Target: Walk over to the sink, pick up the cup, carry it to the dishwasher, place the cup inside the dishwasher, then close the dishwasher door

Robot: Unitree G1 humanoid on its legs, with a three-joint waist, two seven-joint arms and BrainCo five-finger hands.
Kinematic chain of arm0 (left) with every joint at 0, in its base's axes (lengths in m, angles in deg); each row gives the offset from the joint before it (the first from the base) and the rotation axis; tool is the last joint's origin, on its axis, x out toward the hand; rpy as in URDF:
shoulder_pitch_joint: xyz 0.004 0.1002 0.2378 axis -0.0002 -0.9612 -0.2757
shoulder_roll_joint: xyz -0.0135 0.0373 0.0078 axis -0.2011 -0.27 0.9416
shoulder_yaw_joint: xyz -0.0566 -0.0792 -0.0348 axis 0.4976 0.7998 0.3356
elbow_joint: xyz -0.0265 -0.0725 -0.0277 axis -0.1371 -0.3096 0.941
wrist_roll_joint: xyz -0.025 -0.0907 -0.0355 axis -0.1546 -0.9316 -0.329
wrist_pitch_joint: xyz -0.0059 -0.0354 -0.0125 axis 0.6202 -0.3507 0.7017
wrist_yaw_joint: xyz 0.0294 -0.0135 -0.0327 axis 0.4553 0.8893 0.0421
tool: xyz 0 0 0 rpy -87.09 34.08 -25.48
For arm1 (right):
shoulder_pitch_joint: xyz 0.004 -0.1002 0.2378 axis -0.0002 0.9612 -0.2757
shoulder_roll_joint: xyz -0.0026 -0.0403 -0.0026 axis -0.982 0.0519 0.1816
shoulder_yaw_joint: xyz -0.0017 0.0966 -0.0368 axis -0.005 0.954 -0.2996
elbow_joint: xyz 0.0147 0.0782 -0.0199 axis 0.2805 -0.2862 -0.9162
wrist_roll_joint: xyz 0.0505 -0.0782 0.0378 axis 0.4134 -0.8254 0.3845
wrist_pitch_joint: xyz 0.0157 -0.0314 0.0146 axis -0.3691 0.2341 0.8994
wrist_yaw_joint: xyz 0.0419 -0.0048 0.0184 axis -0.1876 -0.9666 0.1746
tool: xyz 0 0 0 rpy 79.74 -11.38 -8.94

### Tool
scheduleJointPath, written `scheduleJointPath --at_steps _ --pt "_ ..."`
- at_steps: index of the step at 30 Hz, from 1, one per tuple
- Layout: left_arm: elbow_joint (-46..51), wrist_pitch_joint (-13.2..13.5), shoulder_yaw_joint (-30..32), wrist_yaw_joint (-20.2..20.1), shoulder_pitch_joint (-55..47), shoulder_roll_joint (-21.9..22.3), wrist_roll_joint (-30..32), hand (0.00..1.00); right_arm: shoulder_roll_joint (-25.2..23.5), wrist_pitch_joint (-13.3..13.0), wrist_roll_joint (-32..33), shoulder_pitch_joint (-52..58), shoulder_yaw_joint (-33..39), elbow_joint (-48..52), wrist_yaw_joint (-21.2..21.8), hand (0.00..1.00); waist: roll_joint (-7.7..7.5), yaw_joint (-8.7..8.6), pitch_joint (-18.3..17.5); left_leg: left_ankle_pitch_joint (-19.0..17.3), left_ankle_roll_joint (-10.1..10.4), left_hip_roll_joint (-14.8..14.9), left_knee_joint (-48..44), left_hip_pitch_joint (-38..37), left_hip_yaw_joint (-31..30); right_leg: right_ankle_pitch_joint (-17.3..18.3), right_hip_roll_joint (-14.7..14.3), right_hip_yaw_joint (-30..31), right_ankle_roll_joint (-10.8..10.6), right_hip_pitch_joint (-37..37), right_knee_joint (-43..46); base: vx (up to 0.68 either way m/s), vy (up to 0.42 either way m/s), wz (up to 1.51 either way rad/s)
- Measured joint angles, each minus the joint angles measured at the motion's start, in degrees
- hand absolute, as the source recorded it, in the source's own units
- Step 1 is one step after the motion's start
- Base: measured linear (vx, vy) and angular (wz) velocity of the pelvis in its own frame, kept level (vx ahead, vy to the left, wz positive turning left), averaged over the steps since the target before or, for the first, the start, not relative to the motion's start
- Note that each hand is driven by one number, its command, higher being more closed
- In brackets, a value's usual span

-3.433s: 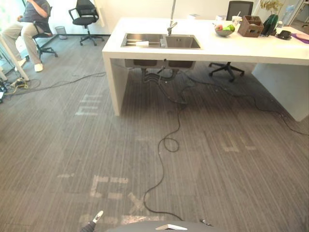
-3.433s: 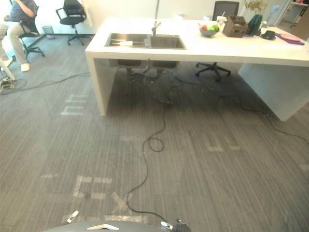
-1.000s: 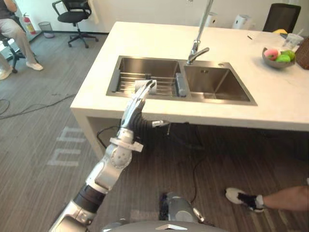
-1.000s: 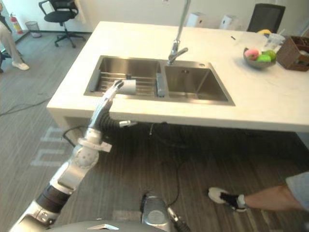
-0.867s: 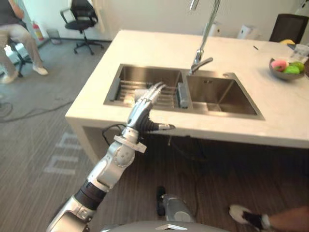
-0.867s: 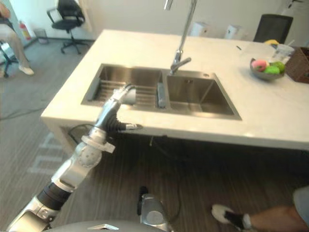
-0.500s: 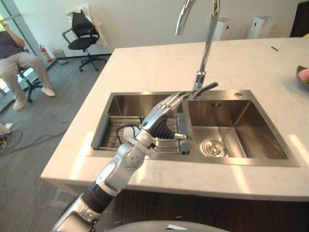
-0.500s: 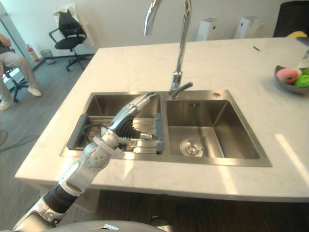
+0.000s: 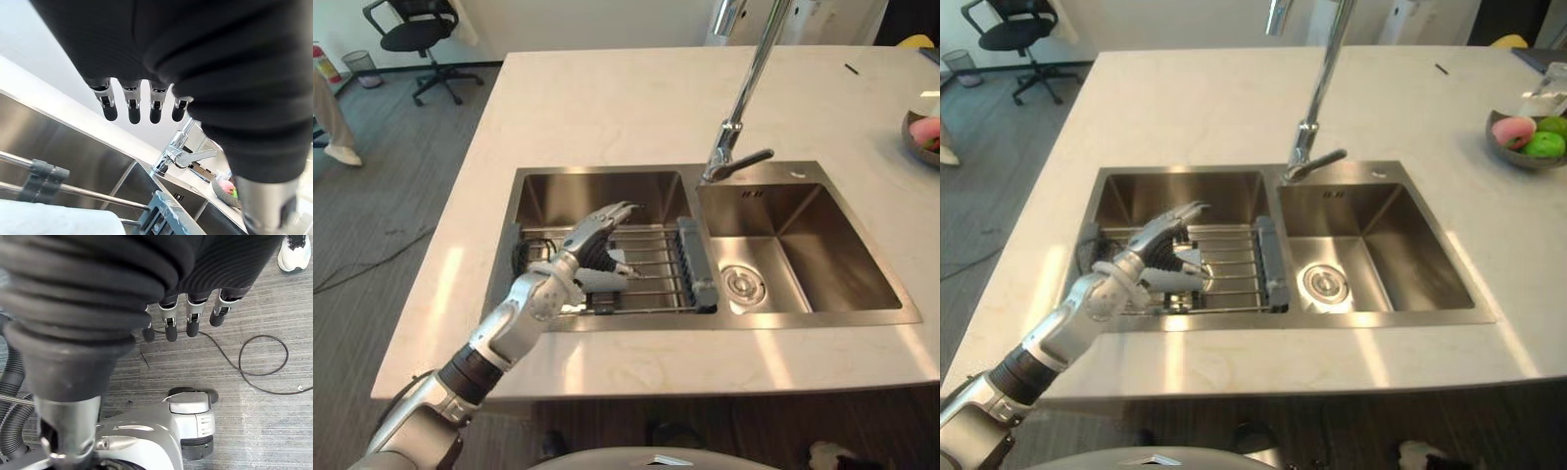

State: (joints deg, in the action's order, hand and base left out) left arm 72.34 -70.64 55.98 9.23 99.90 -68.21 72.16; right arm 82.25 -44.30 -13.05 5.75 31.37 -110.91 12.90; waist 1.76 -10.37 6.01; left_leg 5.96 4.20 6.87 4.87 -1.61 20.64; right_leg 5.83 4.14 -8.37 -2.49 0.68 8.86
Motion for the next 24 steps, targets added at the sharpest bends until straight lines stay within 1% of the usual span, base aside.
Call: scheduleJointPath --at_steps 2,4,6,10,12,14,15,19,21,24 --pt "-0.8 -0.8 0.4 -1.4 -0.1 -1.1 -0.3 0.0 0.9 -0.2 0.1 -0.1 -1.1 0.0 0.0 0.0 0.26 0.15 0.3 0.1 -0.1 0.0 0.0 -0.6 -0.2 -0.3 0.0 -0.3 0.0 -0.8 -0.6 -0.03 0.02 0.06" --pt "-0.8 -0.9 0.4 -2.8 -0.4 -2.3 -0.2 0.0 1.8 -1.5 0.2 -0.4 -1.7 -0.5 0.0 0.0 0.61 0.29 0.5 0.2 -0.2 0.0 0.1 -0.7 -0.5 -0.4 0.0 -0.6 -0.1 -1.2 -1.3 -0.06 0.014 0.08" --pt "-0.8 -0.8 0.3 -4.5 -0.4 -2.4 0.7 0.0 2.6 -3.7 1.1 -1.3 -1.8 -2.6 0.2 0.0 1.1 0.45 0.9 0.4 -0.4 0.0 0.1 -0.7 -1.5 -0.7 0.3 -1.5 -0.3 -2.1 -2.4 -0.04 0.024 0.16" --pt "-0.8 -0.8 0.3 -7.1 -0.4 -2.6 1.3 0.0 3.2 -5.5 2.2 -3.2 -1.7 -6.4 -0.3 0.0 1.39 0.83 1.1 0.4 -0.3 -0.1 0.1 -1.0 -1.9 -1.3 0.2 -1.9 -0.2 -3.3 -3.9 -0.01 0.01 0.06" --pt "-0.8 -0.5 0.0 -9.1 -0.5 -3.2 1.8 0.0 3.2 -6.8 2.2 -3.5 -1.6 -6.9 -0.2 0.0 1.34 0.87 1.1 0.3 -0.4 -0.2 0.1 -1.2 -1.9 -2.0 0.3 -2.0 -0.8 -3.9 -4.7 0.0 0.0 0.0" --pt "-0.8 -0.1 -0.1 -10.0 -0.9 -3.6 2.0 0.0 3.2 -7.5 2.2 -4.0 -1.4 -7.7 -0.3 0.0 1.34 0.85 1.1 0.2 -0.5 -0.4 0.1 -1.5 -1.9 -2.2 0.4 -2.0 -0.9 -4.6 -5.5 0.02 0.009 0.01" --pt "-0.8 0.2 -0.1 -10.6 -1.3 -3.6 2.5 0.0 3.2 -8.5 2.2 -4.2 -0.7 -9.1 -0.2 0.0 1.36 0.92 1.1 0.2 -0.5 -0.5 0.1 -1.6 -1.9 -2.4 0.4 -2.1 -0.9 -4.9 -5.9 0.04 0.018 0.02" --pt "-0.8 0.4 -0.8 -10.8 -2.3 -4.8 4.1 0.0 3.2 -10.0 2.2 -5.3 -0.5 -11.3 -0.2 0.0 1.31 0.91 1.1 0.1 -0.5 -0.6 0.1 -1.7 -2.0 -2.8 0.4 -2.2 -1.1 -5.3 -6.2 0.04 0.011 0.01" --pt "-0.8 0.4 -2.0 -10.8 -2.3 -5.6 5.0 0.0 3.2 -10.2 2.2 -5.3 0.3 -11.7 -0.2 0.0 1.31 0.98 1.1 0.0 -0.3 -0.6 0.1 -2.4 -2.1 -2.8 0.4 -2.5 -1.1 -6.2 -6.7 0.04 0.002 0.02" --pt "-0.8 0.3 -2.6 -10.8 -3.2 -5.7 5.4 0.0 3.1 -10.6 2.2 -5.6 1.2 -12.7 0.0 0.0 1.34 0.94 1.1 -0.3 -0.2 -0.6 0.1 -3.1 -2.0 -2.7 0.4 -2.6 -1.1 -6.9 -7.3 -0.01 0.002 -0.01"
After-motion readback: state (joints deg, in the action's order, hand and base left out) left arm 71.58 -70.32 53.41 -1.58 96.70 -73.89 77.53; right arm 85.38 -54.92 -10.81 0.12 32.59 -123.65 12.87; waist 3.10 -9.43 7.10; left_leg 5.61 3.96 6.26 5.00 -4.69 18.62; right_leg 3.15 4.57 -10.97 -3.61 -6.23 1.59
